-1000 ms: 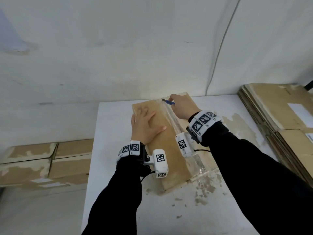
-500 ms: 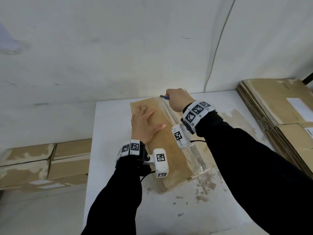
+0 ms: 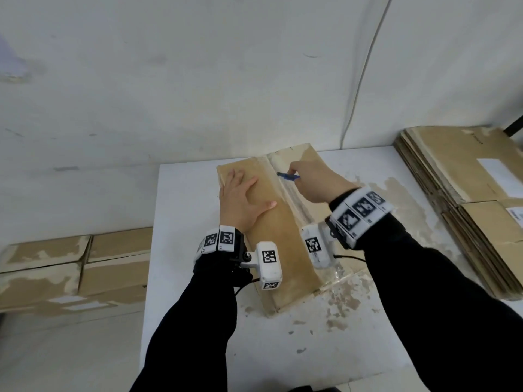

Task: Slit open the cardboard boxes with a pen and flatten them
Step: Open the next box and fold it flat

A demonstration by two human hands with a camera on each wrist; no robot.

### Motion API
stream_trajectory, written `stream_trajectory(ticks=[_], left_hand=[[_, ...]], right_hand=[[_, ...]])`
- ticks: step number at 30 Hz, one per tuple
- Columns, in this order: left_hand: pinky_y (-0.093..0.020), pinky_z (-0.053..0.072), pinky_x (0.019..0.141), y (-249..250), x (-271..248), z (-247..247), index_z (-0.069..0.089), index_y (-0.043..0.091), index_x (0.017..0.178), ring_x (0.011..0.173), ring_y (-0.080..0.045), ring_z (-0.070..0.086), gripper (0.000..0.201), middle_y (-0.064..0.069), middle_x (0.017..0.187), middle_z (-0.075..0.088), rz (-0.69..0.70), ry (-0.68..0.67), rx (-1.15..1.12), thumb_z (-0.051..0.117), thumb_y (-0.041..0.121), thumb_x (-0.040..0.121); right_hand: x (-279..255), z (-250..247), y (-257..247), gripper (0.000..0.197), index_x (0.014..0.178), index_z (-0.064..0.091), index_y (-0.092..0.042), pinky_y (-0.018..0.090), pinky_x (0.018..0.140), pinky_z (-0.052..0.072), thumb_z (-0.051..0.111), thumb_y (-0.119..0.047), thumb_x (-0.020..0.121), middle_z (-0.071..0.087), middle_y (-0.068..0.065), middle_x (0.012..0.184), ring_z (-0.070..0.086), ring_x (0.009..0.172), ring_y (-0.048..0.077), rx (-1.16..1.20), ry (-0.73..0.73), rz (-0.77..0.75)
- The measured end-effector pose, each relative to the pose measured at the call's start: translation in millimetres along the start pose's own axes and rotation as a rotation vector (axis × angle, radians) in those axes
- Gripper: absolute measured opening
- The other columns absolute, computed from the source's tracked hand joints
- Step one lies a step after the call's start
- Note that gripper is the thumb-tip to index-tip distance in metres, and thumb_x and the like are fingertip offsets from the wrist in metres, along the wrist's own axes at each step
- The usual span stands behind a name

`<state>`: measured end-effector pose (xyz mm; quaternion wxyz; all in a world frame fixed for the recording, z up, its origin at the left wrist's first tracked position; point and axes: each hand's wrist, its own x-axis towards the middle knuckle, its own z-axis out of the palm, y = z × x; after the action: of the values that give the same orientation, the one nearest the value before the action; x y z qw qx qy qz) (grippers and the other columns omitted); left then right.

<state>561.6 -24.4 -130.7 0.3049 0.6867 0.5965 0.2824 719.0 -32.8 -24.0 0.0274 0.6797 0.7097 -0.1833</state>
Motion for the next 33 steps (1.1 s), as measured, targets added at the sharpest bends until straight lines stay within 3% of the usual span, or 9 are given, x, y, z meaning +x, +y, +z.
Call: stream_trajectory(ticks=[2,6,11,18,22,25,27,30,33], left_hand=[[-0.039,0.004,0.118,0,1,0,0.047,0.019,0.138,0.147,-0.017,0.004,0.074,-0.003,0.158,0.021,0.007,0.012,0.009,0.076,0.044,0.074],[-0.038,0.005,0.119,0,2,1,0.049,0.019,0.136,0.147,-0.018,0.005,0.073,-0.004,0.156,0.024,0.009,0.026,0.005,0.077,0.043,0.073],[-0.039,0.005,0.119,0,0,-2,0.048,0.019,0.138,0.147,-0.02,0.005,0.072,-0.006,0.156,0.024,0.022,0.011,0.006,0.075,0.044,0.075],[-0.045,0.009,0.119,1,-2,-4,0.049,0.019,0.136,0.147,-0.021,0.008,0.069,-0.006,0.156,0.025,0.044,0.008,0.059,0.074,0.044,0.077],[-0.053,-0.007,0.114,13,-7,-6,0.052,0.032,0.131,0.147,-0.017,0.003,0.055,-0.002,0.157,0.021,-0.02,-0.045,0.18,0.068,0.048,0.08],[-0.048,0.003,0.113,43,-16,-13,0.058,0.039,0.121,0.143,-0.023,0.019,0.039,-0.004,0.149,0.034,0.077,-0.184,0.321,0.065,0.047,0.083],[-0.038,0.017,0.11,73,-30,-13,0.06,0.039,0.115,0.133,-0.019,0.034,0.035,0.001,0.137,0.045,0.351,-0.386,0.494,0.066,0.049,0.081],[-0.036,0.026,0.107,105,-54,-4,0.053,0.041,0.122,0.121,-0.014,0.038,0.056,0.005,0.125,0.046,0.614,-0.738,0.731,0.07,0.058,0.071],[-0.035,0.032,0.101,114,-51,3,0.044,0.039,0.128,0.116,-0.016,0.036,0.075,0.004,0.122,0.041,0.705,-0.841,0.94,0.075,0.06,0.063]], right_hand=[[-16,5,7,0.031,0.121,0.054,-0.01,0.025,0.071,0.034,0.036,-0.004,0.097,0.055,0.011,0.119,0.051,0.094,0.022,-0.009,-0.058,0.015],[-44,13,18,0.031,0.121,0.054,-0.014,0.021,0.051,0.029,0.037,-0.005,0.097,0.057,0.011,0.111,0.044,0.068,0.014,0.058,-0.077,0.043],[-101,27,34,0.026,0.117,0.055,-0.015,0.019,0.043,0.024,0.039,-0.009,0.099,0.044,-0.003,0.064,0.036,0.049,0.01,0.162,-0.042,0.078],[-197,76,69,0.022,0.115,0.052,-0.032,0.02,0.04,0.023,0.043,-0.02,0.1,0.056,0.011,0.061,0.03,0.04,0.012,0.431,0.021,0.126],[-214,95,71,0.023,0.117,0.054,-0.028,0.021,0.041,0.027,0.044,-0.018,0.099,0.044,0.001,0.051,0.036,0.04,0.011,0.471,0.14,0.15],[-216,103,71,0.023,0.117,0.055,-0.026,0.022,0.042,0.027,0.045,-0.017,0.099,0.043,0.002,0.052,0.035,0.04,0.011,0.528,0.192,0.161],[-216,108,72,0.024,0.118,0.055,-0.028,0.022,0.043,0.027,0.045,-0.019,0.099,0.046,0.004,0.054,0.035,0.041,0.011,0.581,0.216,0.177],[-217,116,77,0.026,0.12,0.056,-0.033,0.022,0.044,0.027,0.046,-0.023,0.098,0.051,0.002,0.056,0.035,0.041,0.011,0.605,0.248,0.206],[-219,121,78,0.029,0.122,0.056,-0.036,0.02,0.044,0.032,0.047,-0.024,0.098,0.062,0.005,0.067,0.042,0.043,0.009,0.638,0.257,0.223]])
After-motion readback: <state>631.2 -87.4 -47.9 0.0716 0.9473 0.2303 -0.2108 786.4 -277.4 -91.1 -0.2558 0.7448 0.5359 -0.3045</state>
